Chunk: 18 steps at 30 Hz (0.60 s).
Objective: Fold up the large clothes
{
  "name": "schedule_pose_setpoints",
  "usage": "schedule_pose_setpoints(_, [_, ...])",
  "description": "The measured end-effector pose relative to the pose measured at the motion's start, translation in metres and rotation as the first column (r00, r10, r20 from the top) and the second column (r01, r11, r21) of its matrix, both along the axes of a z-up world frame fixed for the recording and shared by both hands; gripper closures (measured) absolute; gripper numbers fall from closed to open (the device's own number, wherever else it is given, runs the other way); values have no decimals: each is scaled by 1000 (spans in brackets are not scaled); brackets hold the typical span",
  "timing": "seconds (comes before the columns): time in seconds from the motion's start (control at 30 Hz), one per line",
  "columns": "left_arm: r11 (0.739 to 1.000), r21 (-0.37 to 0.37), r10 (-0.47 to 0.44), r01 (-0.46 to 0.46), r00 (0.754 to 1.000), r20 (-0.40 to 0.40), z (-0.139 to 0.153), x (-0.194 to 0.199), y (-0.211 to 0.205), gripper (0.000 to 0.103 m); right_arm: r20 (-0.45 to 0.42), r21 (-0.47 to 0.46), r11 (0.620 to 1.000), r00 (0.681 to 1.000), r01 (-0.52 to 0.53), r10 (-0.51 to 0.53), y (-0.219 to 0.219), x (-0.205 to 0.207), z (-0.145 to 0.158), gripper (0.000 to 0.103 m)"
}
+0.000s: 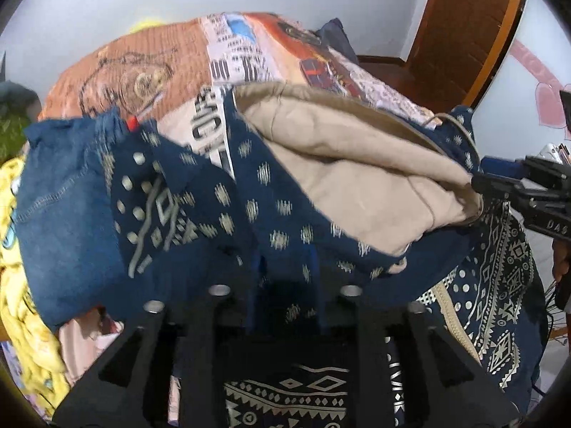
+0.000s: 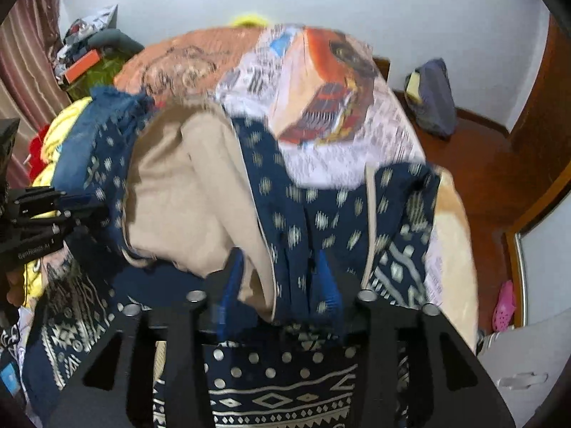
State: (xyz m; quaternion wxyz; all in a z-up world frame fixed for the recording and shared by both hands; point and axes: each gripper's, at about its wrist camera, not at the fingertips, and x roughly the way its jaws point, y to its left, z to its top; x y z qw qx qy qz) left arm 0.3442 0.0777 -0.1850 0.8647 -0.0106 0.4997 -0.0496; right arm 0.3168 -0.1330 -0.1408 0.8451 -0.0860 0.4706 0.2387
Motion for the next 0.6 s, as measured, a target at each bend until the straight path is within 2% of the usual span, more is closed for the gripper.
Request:
schedule_pose_setpoints(0.07, [1000,-3,1,-1,999,35,11,2,3,48,28,19,1000,1000,-8,8,2,4,12,51])
schedule_pose_setpoints(0.27, [1000,-25,9,-7,996,84,32,30,16,47,57,43,998,998,-42,39,24,27,23,48])
schedule_pose_setpoints(0.43, [998,-46,43,-40,997,64,21,69,30,47,-16,61,997,998,-52,53,46,58,2,48])
schedule_pose_setpoints(0.6, [992,-94,86,-86,996,-9,-12,97,45,47,-164,142,989,985,-35,58,60,87,-33,48])
